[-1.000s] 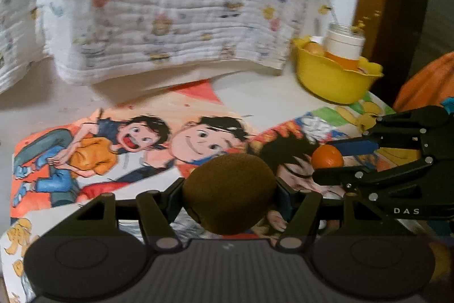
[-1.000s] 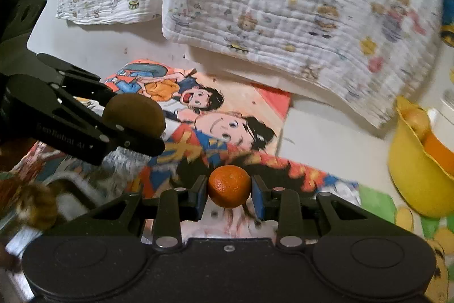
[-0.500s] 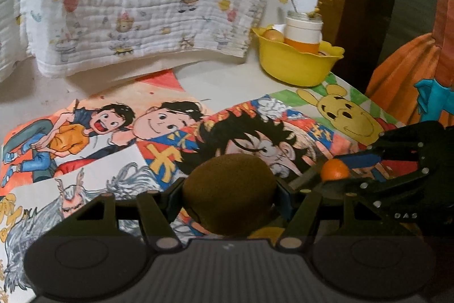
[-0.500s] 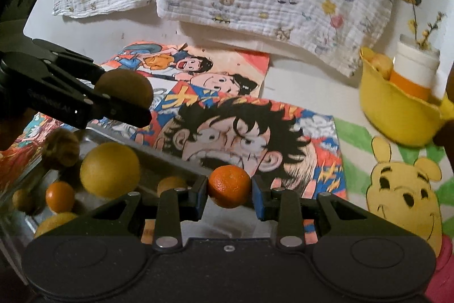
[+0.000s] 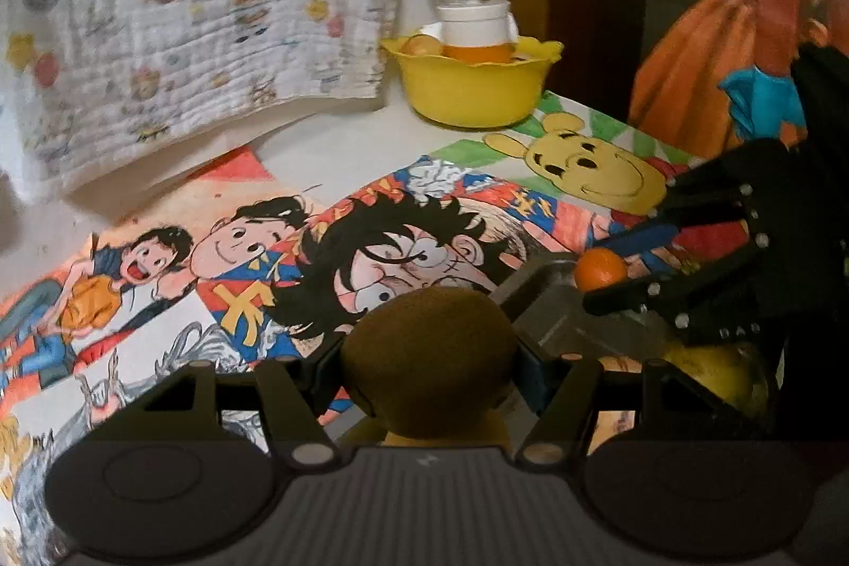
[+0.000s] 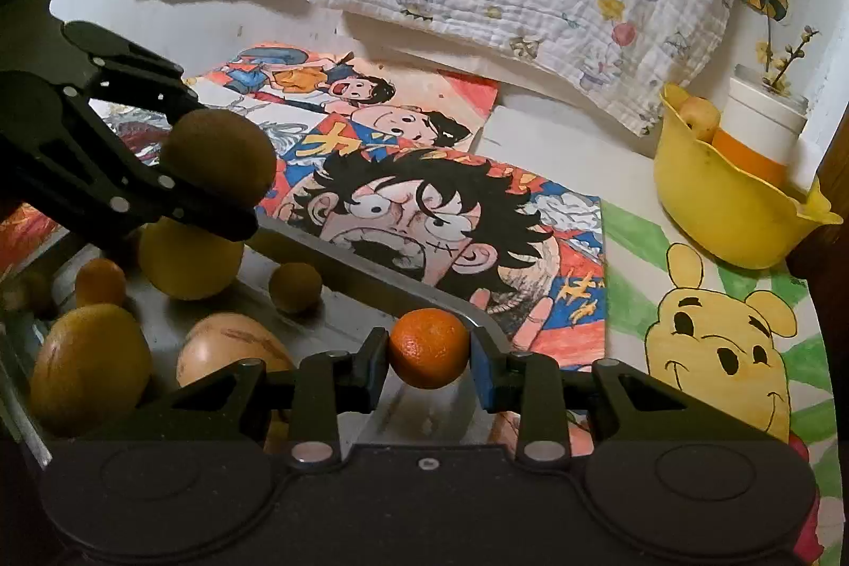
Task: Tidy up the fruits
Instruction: 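Carry the kumquat and kiwi over the metal tray with both tools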
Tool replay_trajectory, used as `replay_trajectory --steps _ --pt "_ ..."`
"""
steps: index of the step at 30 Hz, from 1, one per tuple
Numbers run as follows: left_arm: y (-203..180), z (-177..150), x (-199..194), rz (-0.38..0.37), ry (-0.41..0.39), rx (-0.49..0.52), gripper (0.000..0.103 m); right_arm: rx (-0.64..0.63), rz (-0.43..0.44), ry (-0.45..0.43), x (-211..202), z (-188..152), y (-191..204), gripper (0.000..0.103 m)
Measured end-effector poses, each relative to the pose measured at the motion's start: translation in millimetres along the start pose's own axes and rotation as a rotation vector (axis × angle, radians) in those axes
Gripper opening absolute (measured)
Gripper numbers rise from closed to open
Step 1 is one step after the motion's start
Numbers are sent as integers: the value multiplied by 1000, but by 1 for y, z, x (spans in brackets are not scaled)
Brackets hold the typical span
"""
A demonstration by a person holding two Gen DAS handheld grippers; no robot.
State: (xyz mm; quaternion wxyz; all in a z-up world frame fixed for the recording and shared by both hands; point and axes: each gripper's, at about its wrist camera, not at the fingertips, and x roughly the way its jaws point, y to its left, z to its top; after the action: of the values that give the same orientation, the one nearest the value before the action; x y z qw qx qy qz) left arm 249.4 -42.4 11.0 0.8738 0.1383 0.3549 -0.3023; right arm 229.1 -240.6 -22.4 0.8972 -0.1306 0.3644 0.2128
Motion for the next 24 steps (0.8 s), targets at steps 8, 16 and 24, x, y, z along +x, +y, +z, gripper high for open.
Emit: replay_trajectory --steps 8,16,24 --pt "-7 7 7 -7 18 65 69 1 14 -4 4 -3 -3 35" --pt "-14 18 27 -34 59 119 69 -25 17 -2 6 -3 -2 35" --pt "-24 19 40 -66 75 174 69 -69 29 -3 -2 -4 -6 35"
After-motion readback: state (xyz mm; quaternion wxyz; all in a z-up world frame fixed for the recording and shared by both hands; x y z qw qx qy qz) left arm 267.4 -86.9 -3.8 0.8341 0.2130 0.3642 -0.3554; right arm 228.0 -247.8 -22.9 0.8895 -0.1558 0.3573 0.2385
